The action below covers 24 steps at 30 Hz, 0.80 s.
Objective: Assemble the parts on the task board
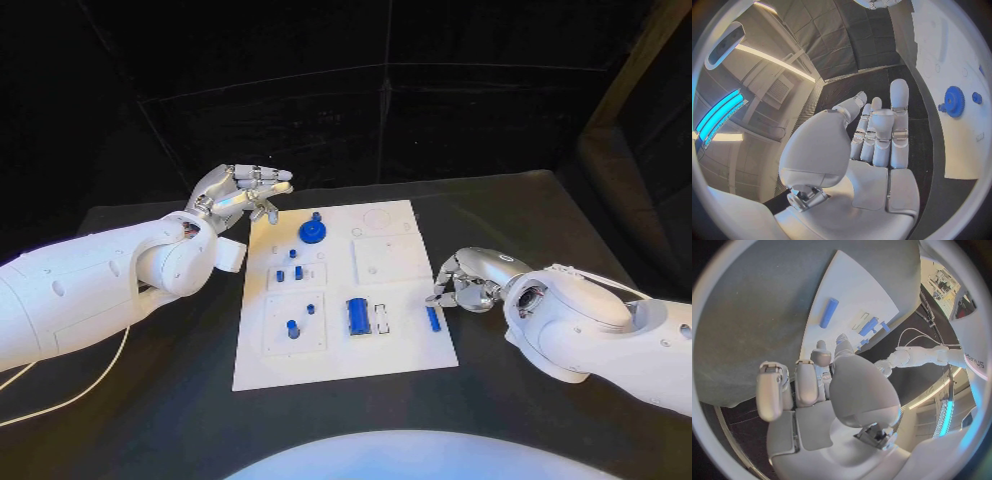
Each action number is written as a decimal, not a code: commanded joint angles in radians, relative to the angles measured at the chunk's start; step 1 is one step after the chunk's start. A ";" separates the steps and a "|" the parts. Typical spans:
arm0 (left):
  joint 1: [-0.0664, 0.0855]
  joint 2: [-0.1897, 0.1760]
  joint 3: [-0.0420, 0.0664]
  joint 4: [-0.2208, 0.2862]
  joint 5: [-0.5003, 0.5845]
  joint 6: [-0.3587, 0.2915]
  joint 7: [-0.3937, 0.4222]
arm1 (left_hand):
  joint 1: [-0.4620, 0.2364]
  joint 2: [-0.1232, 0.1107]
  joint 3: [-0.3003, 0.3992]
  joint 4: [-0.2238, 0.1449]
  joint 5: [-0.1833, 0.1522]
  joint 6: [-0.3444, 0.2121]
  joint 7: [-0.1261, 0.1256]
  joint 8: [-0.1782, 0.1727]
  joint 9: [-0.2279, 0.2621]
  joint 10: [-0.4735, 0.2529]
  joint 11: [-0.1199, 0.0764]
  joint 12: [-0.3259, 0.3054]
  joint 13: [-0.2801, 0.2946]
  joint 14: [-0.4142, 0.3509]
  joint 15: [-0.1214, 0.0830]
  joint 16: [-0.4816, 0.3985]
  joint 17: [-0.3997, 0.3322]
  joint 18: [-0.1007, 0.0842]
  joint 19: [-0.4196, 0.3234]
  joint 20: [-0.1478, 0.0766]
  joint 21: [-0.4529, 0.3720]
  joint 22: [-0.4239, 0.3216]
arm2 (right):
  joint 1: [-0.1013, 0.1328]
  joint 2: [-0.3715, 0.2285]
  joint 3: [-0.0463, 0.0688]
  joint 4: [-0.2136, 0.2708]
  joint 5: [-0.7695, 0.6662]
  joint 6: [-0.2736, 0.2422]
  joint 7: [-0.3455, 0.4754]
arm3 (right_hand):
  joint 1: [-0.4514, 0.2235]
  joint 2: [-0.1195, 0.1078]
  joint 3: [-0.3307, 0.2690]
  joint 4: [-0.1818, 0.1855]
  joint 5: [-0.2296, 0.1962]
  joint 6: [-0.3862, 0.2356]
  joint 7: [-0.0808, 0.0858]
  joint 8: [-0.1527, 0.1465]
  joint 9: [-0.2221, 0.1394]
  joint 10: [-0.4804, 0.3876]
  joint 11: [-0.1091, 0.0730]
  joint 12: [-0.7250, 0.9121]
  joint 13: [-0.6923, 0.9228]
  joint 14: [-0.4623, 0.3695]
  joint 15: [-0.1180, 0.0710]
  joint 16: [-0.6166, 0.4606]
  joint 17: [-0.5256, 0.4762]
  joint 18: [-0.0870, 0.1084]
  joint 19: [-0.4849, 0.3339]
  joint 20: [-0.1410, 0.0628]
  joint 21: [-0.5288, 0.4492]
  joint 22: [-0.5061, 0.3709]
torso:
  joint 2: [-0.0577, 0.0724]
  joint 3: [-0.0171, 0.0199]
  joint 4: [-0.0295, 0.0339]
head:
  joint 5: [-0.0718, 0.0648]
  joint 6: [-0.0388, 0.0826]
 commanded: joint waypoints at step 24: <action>0.000 -0.001 -0.006 -0.001 0.004 0.009 0.004 | -0.001 0.007 -0.006 0.000 0.000 -0.006 0.002 0.006 -0.001 -0.009 0.000 0.002 0.002 -0.009 0.001 0.003 -0.001 0.013 -0.004 0.000 -0.007 -0.001 | -0.032 0.073 -0.001 -0.042 -0.067 0.203 -0.070 | 0.006 -0.004 -0.020 0.003 -0.003 0.014 -0.006 0.005 0.008 0.005 -0.004 -0.002 -0.001 0.031 0.000 -0.001 0.000 -0.001 0.024 0.003 0.000 0.165 | 0.001 -0.0017 0.0021 | -0.002 -0.006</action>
